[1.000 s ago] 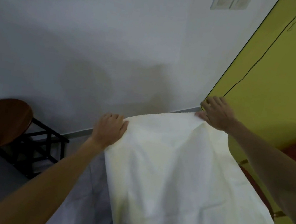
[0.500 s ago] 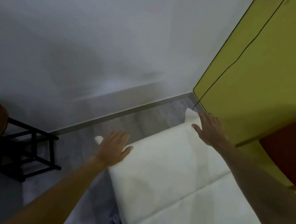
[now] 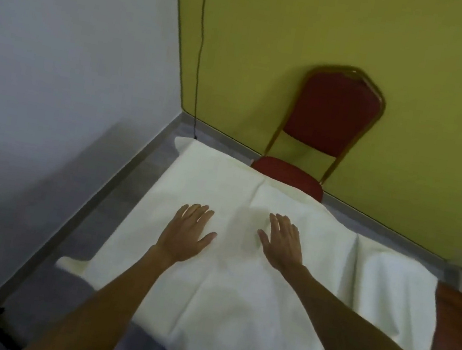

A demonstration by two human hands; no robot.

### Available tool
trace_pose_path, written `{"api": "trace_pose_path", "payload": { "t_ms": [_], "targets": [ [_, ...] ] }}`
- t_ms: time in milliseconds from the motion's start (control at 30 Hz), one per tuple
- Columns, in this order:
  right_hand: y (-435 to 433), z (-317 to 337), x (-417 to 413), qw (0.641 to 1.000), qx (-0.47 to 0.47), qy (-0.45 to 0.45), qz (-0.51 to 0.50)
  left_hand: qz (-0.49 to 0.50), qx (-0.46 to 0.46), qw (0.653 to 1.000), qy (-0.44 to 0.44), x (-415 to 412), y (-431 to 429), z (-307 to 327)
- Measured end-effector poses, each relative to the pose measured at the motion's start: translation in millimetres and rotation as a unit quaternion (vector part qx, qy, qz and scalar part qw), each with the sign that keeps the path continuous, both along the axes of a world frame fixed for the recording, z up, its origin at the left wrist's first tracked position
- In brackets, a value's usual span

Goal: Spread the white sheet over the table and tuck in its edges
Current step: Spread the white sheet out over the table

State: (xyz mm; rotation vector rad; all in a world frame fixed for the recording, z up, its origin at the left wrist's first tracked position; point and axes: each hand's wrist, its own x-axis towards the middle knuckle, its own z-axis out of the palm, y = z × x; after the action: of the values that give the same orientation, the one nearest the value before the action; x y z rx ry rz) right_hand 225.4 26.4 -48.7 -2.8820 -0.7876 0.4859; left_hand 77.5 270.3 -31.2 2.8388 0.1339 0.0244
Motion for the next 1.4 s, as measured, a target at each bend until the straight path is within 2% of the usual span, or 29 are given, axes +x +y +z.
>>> {"api": "trace_pose_path", "payload": {
  "t_ms": [200,333,567,700,933,1033,1233,1400],
  "targets": [
    [-102,14,-26,0.993,0.006,0.002,-0.120,-0.111,0.006,0.994,-0.019,35,-69,5],
    [-141,14,-55,0.988,0.005,0.007,-0.152,-0.148,0.000,0.989,-0.025,31,-110,3],
    [-170,-6,-111,0.986,0.028,0.030,-0.164,-0.163,0.022,0.986,-0.017,-10,-155,-15],
    [-173,-19,-141,0.991,0.018,0.028,-0.127,-0.148,0.028,0.988,0.019,-39,-168,-27],
    [-153,-32,-158,0.999,-0.004,-0.010,-0.034,-0.104,0.055,0.991,0.057,-74,-147,-42],
    [-140,-41,-152,1.000,0.000,-0.006,-0.029,-0.086,0.071,0.991,0.079,-79,-125,-54],
    [-123,-58,-135,0.998,-0.053,0.011,-0.028,-0.080,0.072,0.988,0.107,-75,-76,-75],
    [-115,-69,-131,0.996,-0.057,-0.031,-0.054,-0.100,0.068,0.988,0.096,-68,-50,-92]
  ]
}}
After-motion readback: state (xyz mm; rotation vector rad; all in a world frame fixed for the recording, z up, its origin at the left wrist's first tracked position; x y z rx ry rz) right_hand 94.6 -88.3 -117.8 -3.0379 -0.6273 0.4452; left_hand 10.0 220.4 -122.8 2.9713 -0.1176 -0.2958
